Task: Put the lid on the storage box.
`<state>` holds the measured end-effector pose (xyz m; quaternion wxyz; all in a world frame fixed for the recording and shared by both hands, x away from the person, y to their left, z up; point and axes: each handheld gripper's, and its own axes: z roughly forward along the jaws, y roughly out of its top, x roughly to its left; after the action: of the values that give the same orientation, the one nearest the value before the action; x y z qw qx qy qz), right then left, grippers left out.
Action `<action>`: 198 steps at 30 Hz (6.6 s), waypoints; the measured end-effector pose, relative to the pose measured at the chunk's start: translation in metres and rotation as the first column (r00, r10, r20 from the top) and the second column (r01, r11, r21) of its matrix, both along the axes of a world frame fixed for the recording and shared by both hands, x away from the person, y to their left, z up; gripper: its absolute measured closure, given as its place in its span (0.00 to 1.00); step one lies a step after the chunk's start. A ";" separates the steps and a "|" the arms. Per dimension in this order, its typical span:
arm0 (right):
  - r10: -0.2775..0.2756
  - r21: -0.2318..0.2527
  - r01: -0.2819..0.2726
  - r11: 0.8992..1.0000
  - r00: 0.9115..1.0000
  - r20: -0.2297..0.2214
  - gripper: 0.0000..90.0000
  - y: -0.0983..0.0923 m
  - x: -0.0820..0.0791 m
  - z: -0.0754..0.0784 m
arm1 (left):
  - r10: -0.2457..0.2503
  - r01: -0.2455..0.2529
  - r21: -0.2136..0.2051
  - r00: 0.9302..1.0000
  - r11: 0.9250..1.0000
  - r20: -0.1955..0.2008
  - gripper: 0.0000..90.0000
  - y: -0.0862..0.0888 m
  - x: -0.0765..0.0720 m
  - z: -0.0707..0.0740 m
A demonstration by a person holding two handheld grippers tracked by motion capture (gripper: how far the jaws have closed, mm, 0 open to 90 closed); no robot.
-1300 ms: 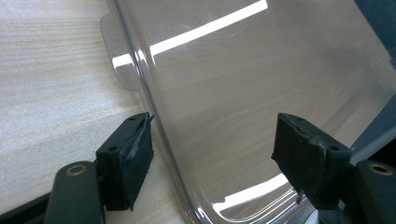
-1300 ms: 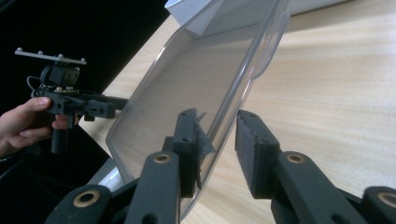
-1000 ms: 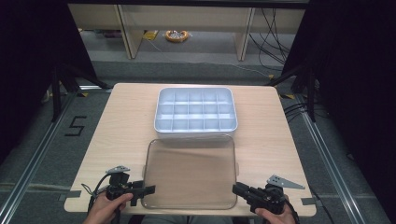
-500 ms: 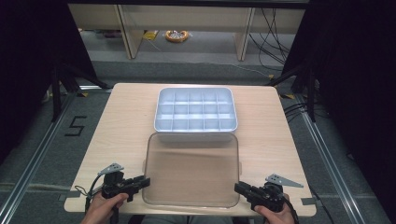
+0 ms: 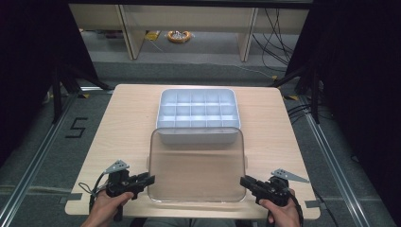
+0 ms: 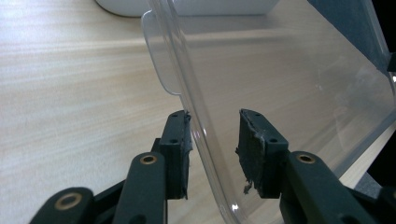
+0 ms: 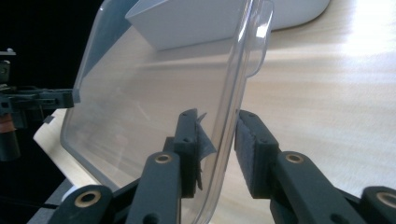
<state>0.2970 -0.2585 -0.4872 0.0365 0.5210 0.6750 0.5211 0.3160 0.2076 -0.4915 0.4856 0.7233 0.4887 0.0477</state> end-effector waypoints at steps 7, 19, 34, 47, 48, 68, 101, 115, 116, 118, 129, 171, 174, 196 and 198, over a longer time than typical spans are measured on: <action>-0.019 -0.020 0.019 1.000 1.000 0.013 0.78 -0.002 0.019 0.003 | 0.007 -0.007 0.002 1.000 1.000 0.012 0.70 -0.007 0.011 0.007; -0.051 -0.036 0.052 0.998 0.998 0.035 0.77 0.003 0.048 0.023 | 0.031 -0.032 0.005 0.996 0.999 0.082 0.71 -0.010 0.032 0.031; -0.087 -0.030 0.089 0.996 0.995 0.049 0.76 0.003 0.071 0.031 | 0.064 -0.063 -0.010 0.994 0.998 0.086 0.71 -0.013 0.053 0.039; -0.119 -0.001 0.119 0.993 0.990 0.069 0.76 0.016 0.102 0.049 | 0.117 -0.112 -0.045 0.986 0.993 0.122 0.71 -0.007 0.097 0.064; -0.111 -0.019 0.113 0.993 0.989 0.097 0.75 0.015 0.108 0.050 | 0.119 -0.115 -0.041 0.986 0.992 0.117 0.71 -0.008 0.099 0.066; -0.185 -0.040 0.187 0.981 0.981 0.066 0.74 0.015 0.163 0.068 | 0.177 -0.173 -0.046 0.978 0.984 0.109 0.71 -0.023 0.156 0.079; -0.207 -0.088 0.207 0.974 0.978 0.012 0.71 0.027 0.212 0.048 | 0.249 -0.247 -0.064 0.968 0.967 0.024 0.70 -0.022 0.196 0.051; -0.255 -0.060 0.251 0.966 0.965 -0.059 0.70 0.032 0.215 0.040 | 0.252 -0.253 -0.044 0.968 0.967 -0.018 0.67 -0.023 0.202 0.041; -0.255 -0.060 0.251 0.966 0.965 -0.059 0.70 0.032 0.215 0.040 | 0.252 -0.252 -0.042 0.968 0.967 -0.019 0.67 -0.024 0.202 0.041; -0.254 -0.062 0.251 0.966 0.966 -0.052 0.70 0.032 0.216 0.040 | 0.249 -0.250 -0.038 0.968 0.967 -0.022 0.66 -0.024 0.202 0.041; -0.242 -0.081 0.239 0.968 0.970 -0.027 0.69 0.028 0.216 0.040 | 0.253 -0.254 -0.032 0.967 0.967 -0.029 0.66 -0.025 0.202 0.042; -0.250 -0.066 0.249 0.966 0.968 -0.014 0.68 0.033 0.217 0.036 | 0.259 -0.259 0.001 0.966 0.966 0.027 0.59 -0.028 0.196 0.040; -0.266 -0.042 0.264 0.964 0.962 -0.053 0.68 0.036 0.214 0.038 | 0.257 -0.257 0.005 0.966 0.966 0.033 0.58 -0.029 0.195 0.040; -0.274 -0.135 0.267 0.954 0.961 -0.034 0.68 0.037 0.213 0.036 | 0.243 -0.251 0.120 0.967 0.960 0.078 0.58 -0.036 0.192 0.035; -0.247 -0.153 0.246 0.957 0.969 0.011 0.68 0.033 0.215 0.033 | 0.237 -0.245 0.127 0.968 0.961 0.077 0.58 -0.036 0.192 0.036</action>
<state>0.5121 -0.2259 -0.4547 0.1384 0.5987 0.6431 0.4570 0.5077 0.1714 -0.4555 0.4406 0.6880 0.5535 0.1618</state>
